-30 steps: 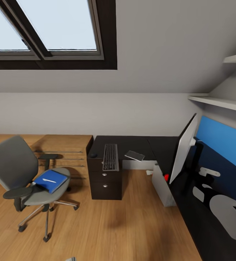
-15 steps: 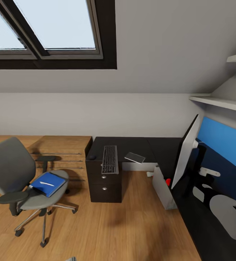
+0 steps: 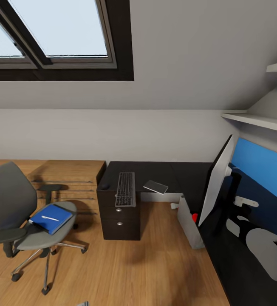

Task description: In the bedroom, organize the workspace by keeping the computer under the desk, ensuring the monitor is on the desk, placing the keyboard on the desk next to the monitor, placing the mouse on the desk next to the keyboard, moving the folder from the swivel chair onto the desk next to the mouse, stacking the notebook on top of the folder with the pen on top of the notebook, and positioning the swivel chair next to the desk.

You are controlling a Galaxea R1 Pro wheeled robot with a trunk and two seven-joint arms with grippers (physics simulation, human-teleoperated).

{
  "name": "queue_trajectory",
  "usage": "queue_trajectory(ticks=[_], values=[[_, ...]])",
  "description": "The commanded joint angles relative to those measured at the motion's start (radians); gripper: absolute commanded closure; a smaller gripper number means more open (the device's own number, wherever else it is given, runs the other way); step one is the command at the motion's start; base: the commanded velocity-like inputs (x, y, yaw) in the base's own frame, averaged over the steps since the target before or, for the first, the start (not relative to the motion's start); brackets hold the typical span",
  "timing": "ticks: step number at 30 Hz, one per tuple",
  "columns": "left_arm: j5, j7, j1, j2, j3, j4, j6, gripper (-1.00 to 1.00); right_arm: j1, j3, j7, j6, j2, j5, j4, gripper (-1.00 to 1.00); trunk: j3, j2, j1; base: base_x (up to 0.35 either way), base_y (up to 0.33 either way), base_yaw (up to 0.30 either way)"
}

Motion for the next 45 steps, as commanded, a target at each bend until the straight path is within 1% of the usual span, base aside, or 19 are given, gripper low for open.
queue_trajectory(ticks=[1,8,22,30,40,43,45], values=[[0.011,0.007,-0.002,0.001,-0.008,-0.001,-0.008,-1.0,-0.001,0.0,0.002,-0.006,0.0,-0.007,0.002,-1.0,-0.001,-0.001,0.0,0.15,-0.113,0.0],[0.01,0.007,-0.002,0.001,-0.008,-0.001,-0.008,-1.0,-0.001,0.0,0.002,-0.006,0.0,-0.007,0.002,-1.0,-0.001,-0.001,0.0,0.147,-0.113,0.0],[0.009,0.007,-0.002,0.001,-0.009,-0.001,-0.008,-1.0,-0.001,0.0,0.002,-0.006,0.0,-0.007,0.002,-1.0,-0.001,-0.001,0.0,0.025,-0.014,0.0],[0.01,0.007,-0.002,0.001,-0.009,-0.001,-0.008,-1.0,-0.001,0.0,0.002,-0.006,0.0,-0.007,0.002,-1.0,-0.001,-0.001,0.0,0.171,-0.077,0.0],[0.01,0.006,-0.002,0.001,-0.008,-0.001,-0.008,-1.0,-0.001,0.0,0.002,-0.005,-0.001,-0.007,0.002,-1.0,-0.001,-0.001,0.0,0.028,-0.015,0.0],[0.009,0.005,-0.002,0.001,-0.007,-0.001,-0.008,-1.0,-0.001,0.0,0.001,0.007,-0.001,-0.007,0.002,-1.0,-0.001,-0.001,0.0,0.003,-0.002,0.0],[0.008,0.004,-0.002,0.002,-0.007,-0.001,-0.009,-1.0,-0.001,0.0,0.001,0.028,-0.003,-0.007,0.001,-1.0,-0.001,-0.001,0.0,0.001,-0.001,0.0]])
